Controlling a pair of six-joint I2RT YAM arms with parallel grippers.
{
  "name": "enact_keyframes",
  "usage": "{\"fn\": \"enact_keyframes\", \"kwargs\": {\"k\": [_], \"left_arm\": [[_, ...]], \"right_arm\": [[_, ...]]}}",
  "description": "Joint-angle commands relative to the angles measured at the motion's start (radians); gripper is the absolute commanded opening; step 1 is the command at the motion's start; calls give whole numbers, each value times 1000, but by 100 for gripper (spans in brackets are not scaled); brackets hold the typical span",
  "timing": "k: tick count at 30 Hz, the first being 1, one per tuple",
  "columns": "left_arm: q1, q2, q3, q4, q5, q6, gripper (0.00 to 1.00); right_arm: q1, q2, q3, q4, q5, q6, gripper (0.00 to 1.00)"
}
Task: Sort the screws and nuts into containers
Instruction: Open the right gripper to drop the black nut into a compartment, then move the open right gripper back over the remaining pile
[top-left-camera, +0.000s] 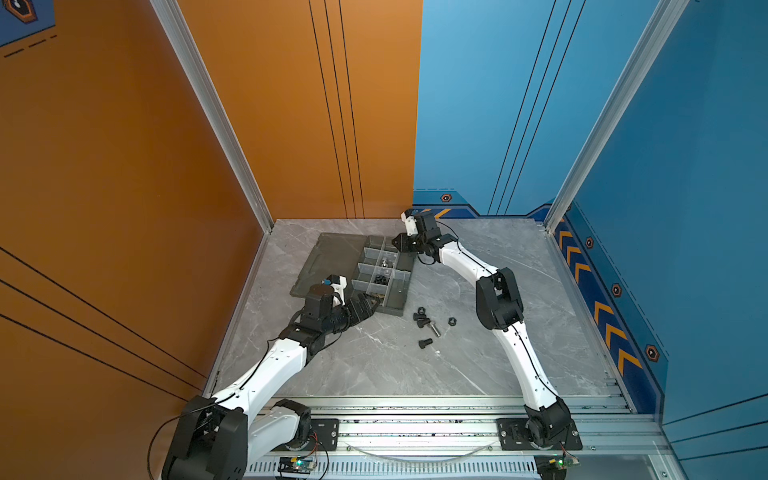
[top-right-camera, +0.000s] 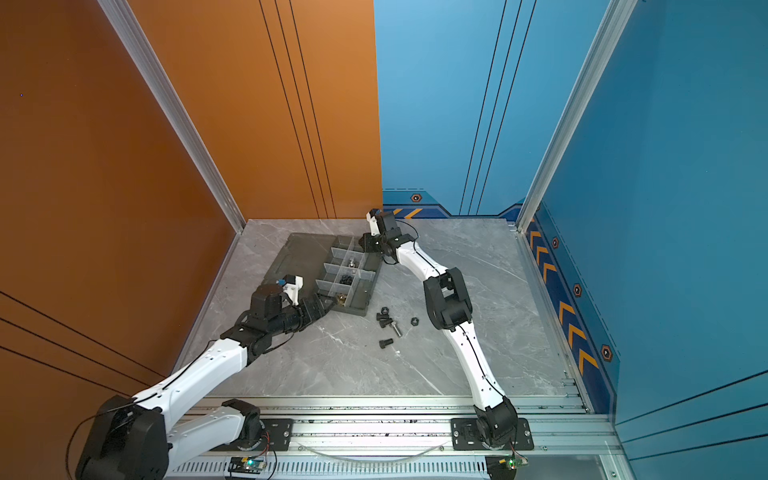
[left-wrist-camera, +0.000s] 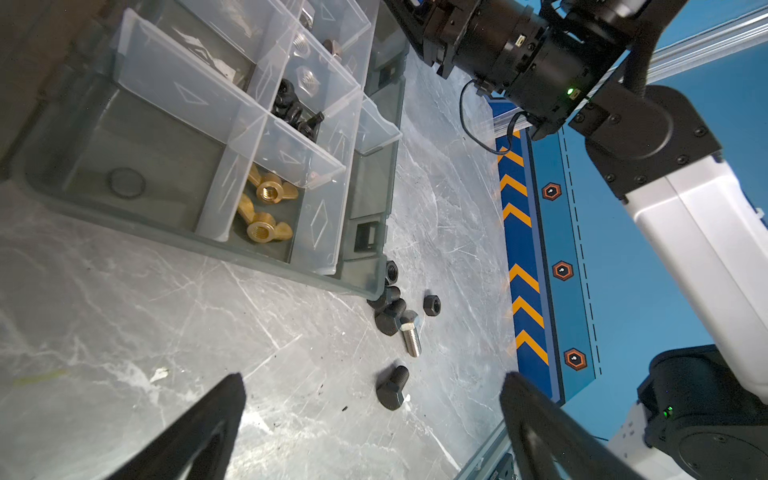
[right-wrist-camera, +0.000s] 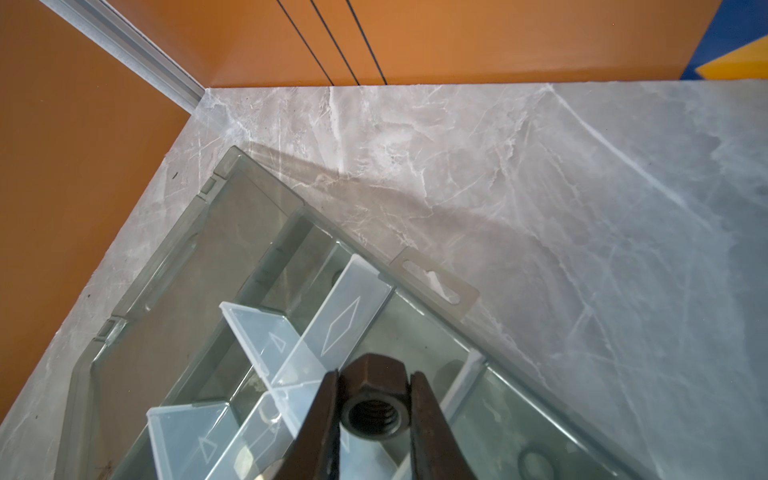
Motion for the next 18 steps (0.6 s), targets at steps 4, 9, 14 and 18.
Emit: {"fn": "enact_keyframes", "kwargs": {"k": [4, 9, 14, 18], "left_arm": [[-8, 26, 41, -16, -16, 24, 98], [-9, 28, 36, -7, -13, 26, 98], [-9, 24, 27, 3, -13, 24, 98], [-18, 26, 21, 10, -13, 22, 98]], "right_arm": [[-13, 28, 16, -32, 27, 7, 20], [-13, 28, 13, -46, 20, 7, 31], [-13, 17, 12, -57, 5, 10, 45], [-12, -18, 2, -78, 5, -6, 49]]}}
